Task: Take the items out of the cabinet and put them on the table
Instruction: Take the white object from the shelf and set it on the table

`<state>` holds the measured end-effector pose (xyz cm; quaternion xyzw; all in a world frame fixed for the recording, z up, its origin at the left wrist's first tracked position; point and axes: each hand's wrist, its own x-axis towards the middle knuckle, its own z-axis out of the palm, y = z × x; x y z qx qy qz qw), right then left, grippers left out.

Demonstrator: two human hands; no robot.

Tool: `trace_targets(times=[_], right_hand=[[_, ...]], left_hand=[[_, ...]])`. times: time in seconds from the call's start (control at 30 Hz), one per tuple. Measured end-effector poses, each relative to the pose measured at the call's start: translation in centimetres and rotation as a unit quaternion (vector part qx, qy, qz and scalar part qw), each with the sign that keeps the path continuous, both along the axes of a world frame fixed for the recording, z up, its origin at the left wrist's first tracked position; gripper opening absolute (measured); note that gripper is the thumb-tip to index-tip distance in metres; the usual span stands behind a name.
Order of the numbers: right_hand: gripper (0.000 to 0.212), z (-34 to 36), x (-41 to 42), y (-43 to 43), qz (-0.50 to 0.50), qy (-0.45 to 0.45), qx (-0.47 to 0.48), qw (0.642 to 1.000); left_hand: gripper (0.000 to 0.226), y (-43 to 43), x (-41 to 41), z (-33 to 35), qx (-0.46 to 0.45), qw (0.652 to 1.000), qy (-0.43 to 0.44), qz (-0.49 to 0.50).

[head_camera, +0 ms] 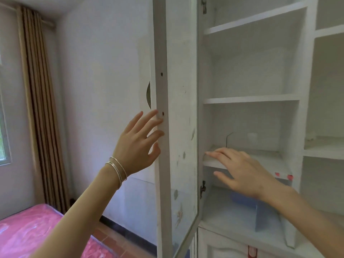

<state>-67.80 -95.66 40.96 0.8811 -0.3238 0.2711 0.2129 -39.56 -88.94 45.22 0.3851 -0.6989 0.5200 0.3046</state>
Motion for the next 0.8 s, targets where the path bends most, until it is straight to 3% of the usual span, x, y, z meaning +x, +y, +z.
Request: trace_targets(times=[0.1, 0.37, 0.8], right_hand=[[0.054, -1.1, -1.2, -1.3, -0.013, 0.019, 0.003, 1.000], [0.043, -3.7, -7.3, -6.4, -0.052, 0.065, -0.035, 0.996], [0.040, -5.5, -17.7, -19.7, -0.055, 0.118, -0.079, 0.988]], left_hand=[[0.020, -0.1, -2.7, -2.9, 0.020, 1.000, 0.008, -0.019], [0.028, -6.5, -10.3, -9.1, 0.175, 0.983, 0.060, 0.021], [0.028, -21.2, -22.6, -12.0, 0.209, 0.967, 0.117, 0.089]])
